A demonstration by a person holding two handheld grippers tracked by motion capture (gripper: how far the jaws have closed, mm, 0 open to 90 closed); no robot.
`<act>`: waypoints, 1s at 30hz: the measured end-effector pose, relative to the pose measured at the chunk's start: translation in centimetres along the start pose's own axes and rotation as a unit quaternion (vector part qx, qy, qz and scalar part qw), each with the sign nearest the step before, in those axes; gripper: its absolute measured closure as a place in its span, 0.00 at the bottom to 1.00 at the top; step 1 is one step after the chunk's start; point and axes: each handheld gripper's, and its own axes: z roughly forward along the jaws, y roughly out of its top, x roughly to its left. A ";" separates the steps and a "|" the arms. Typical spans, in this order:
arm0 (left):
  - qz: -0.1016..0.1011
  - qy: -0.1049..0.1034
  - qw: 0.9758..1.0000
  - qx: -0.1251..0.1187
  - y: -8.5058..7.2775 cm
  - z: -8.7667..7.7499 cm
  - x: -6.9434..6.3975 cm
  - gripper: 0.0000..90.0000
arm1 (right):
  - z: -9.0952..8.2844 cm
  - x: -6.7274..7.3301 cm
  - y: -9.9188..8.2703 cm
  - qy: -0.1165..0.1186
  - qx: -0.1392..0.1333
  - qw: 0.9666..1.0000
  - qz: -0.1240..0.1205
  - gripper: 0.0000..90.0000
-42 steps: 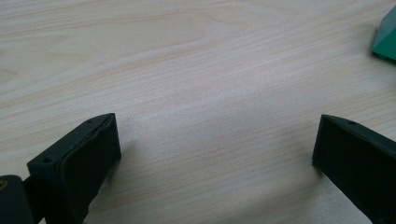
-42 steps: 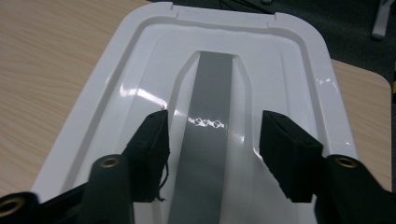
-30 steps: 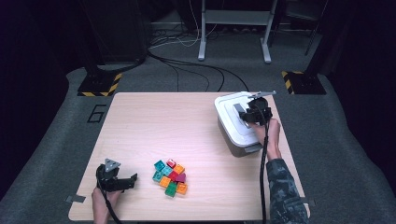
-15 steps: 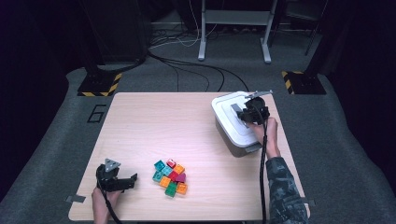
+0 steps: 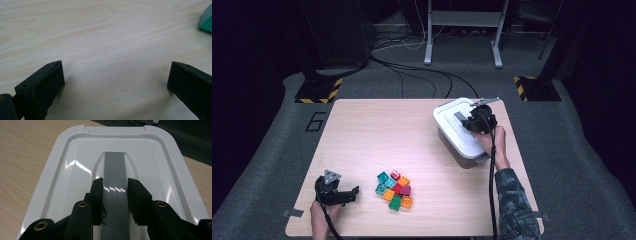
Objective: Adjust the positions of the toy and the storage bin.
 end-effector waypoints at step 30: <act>0.004 0.000 1.000 0.003 0.0 0.0 0.0 0.01 | 1.7 3.2 1.3 0.075 -0.005 0.997 -0.009 0.74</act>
